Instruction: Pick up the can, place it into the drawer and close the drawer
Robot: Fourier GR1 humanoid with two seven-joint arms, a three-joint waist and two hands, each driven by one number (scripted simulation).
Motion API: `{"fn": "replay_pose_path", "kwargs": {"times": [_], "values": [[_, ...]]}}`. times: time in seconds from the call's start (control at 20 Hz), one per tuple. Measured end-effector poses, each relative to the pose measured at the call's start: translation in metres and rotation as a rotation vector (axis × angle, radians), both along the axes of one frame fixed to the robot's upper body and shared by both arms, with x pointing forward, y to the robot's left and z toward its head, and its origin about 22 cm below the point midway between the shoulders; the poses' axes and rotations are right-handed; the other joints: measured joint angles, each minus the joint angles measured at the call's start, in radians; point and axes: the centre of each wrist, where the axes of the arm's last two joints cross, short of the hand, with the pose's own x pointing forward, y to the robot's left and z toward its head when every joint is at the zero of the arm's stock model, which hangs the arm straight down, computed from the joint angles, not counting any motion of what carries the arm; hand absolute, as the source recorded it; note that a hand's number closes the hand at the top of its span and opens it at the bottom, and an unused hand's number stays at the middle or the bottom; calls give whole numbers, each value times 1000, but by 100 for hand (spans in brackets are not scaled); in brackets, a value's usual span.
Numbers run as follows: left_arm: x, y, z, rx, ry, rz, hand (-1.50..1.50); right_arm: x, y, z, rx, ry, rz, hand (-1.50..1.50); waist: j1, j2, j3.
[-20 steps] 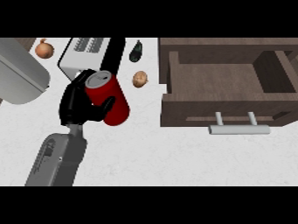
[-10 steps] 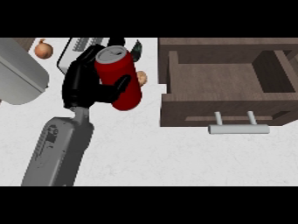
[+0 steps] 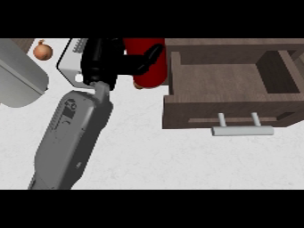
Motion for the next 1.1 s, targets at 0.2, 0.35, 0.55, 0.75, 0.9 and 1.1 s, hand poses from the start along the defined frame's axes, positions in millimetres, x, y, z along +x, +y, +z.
{"fn": "replay_pose_path", "kwargs": {"times": [0.2,0.35,0.55,0.75,0.9,1.1], "values": [[9,-25,16,7,-1,-2,150,7,4,0,-3,4,4,-150,-3,1,0],[15,-38,25,14,-2,-5,150,7,7,1,1,0,11,-150,-5,1,0],[25,-56,40,26,-6,-5,150,11,10,2,3,-8,18,-150,-10,2,0],[34,-72,51,44,-1,-4,150,14,8,1,4,-5,16,-150,-14,3,0],[36,-84,53,51,8,-4,150,15,1,-3,12,-11,19,-150,-20,4,0],[42,-94,53,59,15,-10,150,17,-1,2,11,-17,24,-150,-24,6,0]]}}
